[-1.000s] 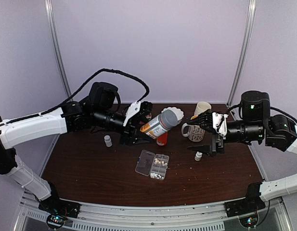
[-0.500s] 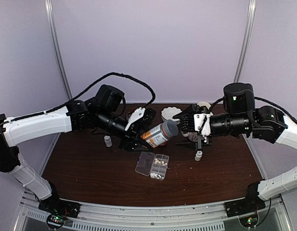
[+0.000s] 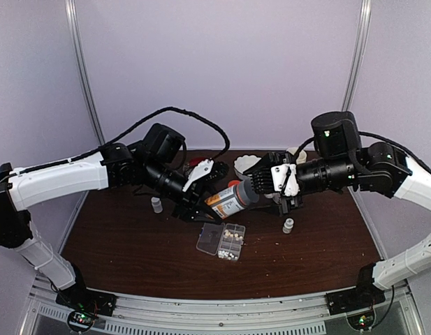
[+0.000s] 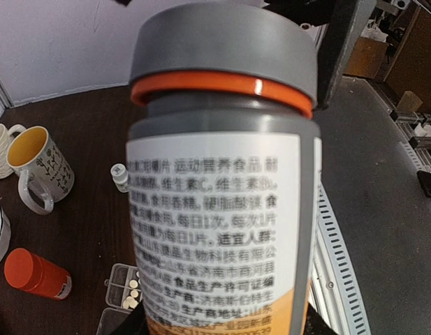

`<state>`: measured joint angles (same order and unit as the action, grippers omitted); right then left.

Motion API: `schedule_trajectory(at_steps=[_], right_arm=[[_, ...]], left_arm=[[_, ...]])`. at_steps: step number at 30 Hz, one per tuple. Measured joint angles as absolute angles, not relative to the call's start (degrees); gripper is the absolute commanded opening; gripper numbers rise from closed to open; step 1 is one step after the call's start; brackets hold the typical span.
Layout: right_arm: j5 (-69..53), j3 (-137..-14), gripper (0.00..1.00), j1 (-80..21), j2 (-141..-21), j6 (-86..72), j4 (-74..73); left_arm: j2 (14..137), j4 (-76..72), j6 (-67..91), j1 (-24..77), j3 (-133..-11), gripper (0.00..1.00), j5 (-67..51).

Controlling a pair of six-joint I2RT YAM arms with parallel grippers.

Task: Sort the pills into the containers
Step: Screw the lid of the pill bottle onto the pill bottle.

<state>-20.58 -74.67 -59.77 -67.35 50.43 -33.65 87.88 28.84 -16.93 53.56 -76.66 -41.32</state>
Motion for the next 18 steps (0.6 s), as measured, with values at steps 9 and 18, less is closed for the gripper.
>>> schedule_trajectory(at_steps=[9, 18], right_arm=[[-21.7, -77.0, 0.63, -59.8, -69.8, 52.6, -38.0], [-22.4, -77.2, 0.44, -59.9, -69.8, 52.7, -39.0]], left_arm=[[88.9, 34.0, -20.4, 53.6, -79.9, 0.00, -42.1], [89.4, 35.7, -21.8, 53.6, -80.2, 0.00, -43.4]])
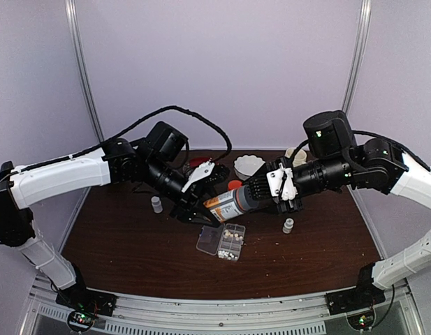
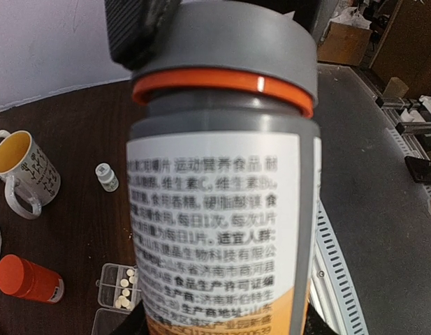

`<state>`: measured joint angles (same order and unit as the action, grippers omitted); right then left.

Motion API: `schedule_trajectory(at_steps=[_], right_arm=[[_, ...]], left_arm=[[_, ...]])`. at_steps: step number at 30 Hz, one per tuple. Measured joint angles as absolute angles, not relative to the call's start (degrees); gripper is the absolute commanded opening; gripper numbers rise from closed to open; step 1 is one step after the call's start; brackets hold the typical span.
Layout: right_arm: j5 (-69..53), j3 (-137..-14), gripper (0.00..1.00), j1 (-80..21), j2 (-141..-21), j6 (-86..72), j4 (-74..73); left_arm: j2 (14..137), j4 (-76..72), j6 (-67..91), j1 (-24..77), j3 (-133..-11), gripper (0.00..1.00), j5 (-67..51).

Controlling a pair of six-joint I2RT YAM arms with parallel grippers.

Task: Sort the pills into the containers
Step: Screw the lid of the pill bottle onto the pill bottle.

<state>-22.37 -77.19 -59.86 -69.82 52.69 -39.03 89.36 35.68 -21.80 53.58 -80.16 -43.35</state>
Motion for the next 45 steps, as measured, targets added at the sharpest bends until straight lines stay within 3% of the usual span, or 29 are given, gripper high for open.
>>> schedule_trajectory(at_steps=[5, 11, 23, 29, 40, 45], right_arm=[[-22.5, -77.3, 0.41, -60.1, -69.8, 51.7, -38.9], [-23.3, -77.3, 0.29, -60.1, -70.0, 43.9, -38.1], [-18.5, -74.8, 0.15, -61.0, -69.7, 12.8, -30.8], [-11.6, -77.1, 0.21, -61.2, -71.8, -5.6, -32.2], [-10.6, -81.4, 0.15, -59.3, -75.9, -33.6, -30.5], [-11.5, -80.5, 0.12, -58.0, -75.5, -39.4, -26.6]], left_arm=[[89.4, 36.1, -22.0, 53.6, -80.2, 0.00, -44.1], [89.2, 36.4, -22.3, 53.6, -80.3, 0.00, -44.5], [85.9, 36.7, -22.7, 53.2, -80.3, 0.00, -37.0], [85.6, 34.0, -24.6, 53.3, -80.3, 0.00, -28.4], [82.0, 29.0, -33.6, 53.6, -79.2, 0.00, -13.4], [81.2, 25.4, -34.7, 53.7, -78.3, 0.00, -10.9]])
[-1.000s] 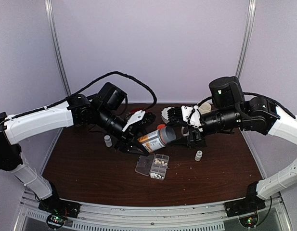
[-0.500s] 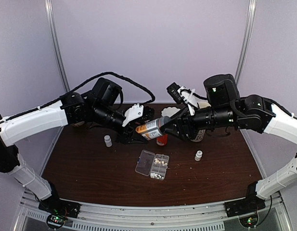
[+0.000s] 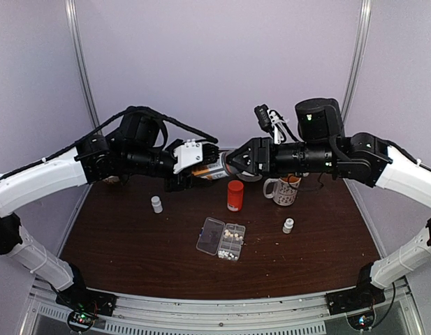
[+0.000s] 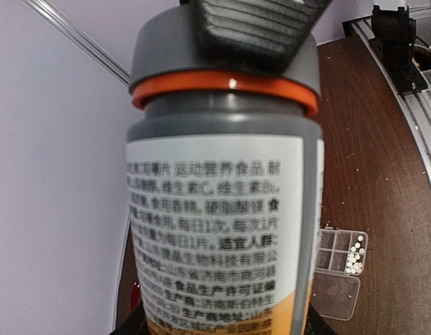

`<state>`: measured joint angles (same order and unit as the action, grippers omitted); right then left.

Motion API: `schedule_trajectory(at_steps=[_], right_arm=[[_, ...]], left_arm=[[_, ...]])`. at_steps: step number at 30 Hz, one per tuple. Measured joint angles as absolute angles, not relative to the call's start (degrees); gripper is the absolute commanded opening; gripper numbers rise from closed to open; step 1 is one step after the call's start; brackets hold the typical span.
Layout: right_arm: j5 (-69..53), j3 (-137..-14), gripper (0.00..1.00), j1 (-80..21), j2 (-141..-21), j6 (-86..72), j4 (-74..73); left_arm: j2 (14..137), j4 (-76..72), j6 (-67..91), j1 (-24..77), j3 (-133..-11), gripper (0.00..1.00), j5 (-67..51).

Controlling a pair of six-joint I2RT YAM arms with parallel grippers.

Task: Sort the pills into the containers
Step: Screw the lid of the pill bottle onto the pill bottle.

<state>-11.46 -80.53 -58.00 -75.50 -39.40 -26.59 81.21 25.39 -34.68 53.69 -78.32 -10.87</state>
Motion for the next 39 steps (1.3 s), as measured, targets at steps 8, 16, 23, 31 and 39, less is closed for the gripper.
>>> schedule_trajectory(at_steps=[8, 16, 23, 31, 39], right_arm=[[-16.9, -78.8, 0.10, -58.4, -70.2, -19.0, -25.3], [-21.0, -93.8, 0.09, -59.9, -76.4, 10.2, -42.0], [-19.4, -94.9, 0.10, -62.3, -78.2, 28.3, -48.4], [-16.4, -91.7, 0.08, -64.7, -76.6, 40.9, -48.4], [-14.8, -88.9, 0.08, -66.0, -74.6, 44.6, -46.4]], left_arm=[[83.4, 30.0, -31.1, 52.9, -84.4, 0.00, -25.6], [84.9, 38.2, -26.8, 52.5, -89.6, 0.00, -36.2], [86.1, 46.2, -24.3, 52.6, -89.6, 0.00, -39.7], [87.6, 49.1, -20.1, 53.0, -89.6, 0.00, -43.9], [88.3, 47.3, -16.5, 53.1, -88.1, 0.00, -48.3]])
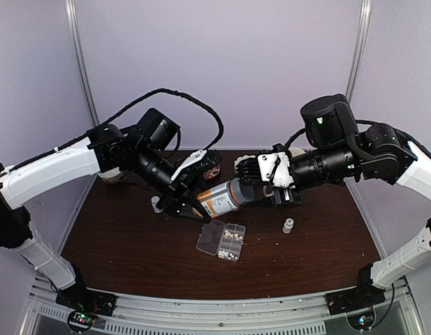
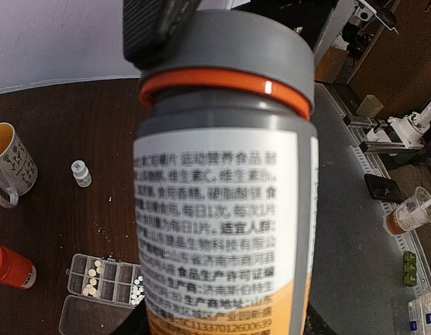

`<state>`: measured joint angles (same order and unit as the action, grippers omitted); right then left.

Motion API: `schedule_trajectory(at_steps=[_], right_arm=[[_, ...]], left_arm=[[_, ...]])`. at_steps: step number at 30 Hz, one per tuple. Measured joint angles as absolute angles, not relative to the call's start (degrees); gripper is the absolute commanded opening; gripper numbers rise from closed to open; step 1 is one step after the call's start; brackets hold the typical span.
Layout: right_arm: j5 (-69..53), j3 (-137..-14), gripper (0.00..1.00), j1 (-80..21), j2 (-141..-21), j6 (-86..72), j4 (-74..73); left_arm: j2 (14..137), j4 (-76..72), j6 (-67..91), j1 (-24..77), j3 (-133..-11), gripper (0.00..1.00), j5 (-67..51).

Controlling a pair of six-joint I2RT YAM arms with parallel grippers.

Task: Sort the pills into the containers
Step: Screw the lid of the pill bottle onto the pill bottle.

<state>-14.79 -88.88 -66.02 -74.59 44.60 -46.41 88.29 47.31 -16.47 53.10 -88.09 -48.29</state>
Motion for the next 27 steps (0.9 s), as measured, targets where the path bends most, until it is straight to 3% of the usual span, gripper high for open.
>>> schedule_trajectory(at_steps=[12, 27], right_arm=[[-26.9, -83.4, 0.08, -65.0, -73.0, 31.6, -36.0], [-30.2, -83.2, 0.03, -64.8, -72.5, 27.0, -34.2]], left_arm=[[82.3, 42.2, -15.7, 53.3, -81.0, 0.07, -52.4], [81.9, 40.4, -16.6, 53.6, -81.0, 0.04, -53.8]])
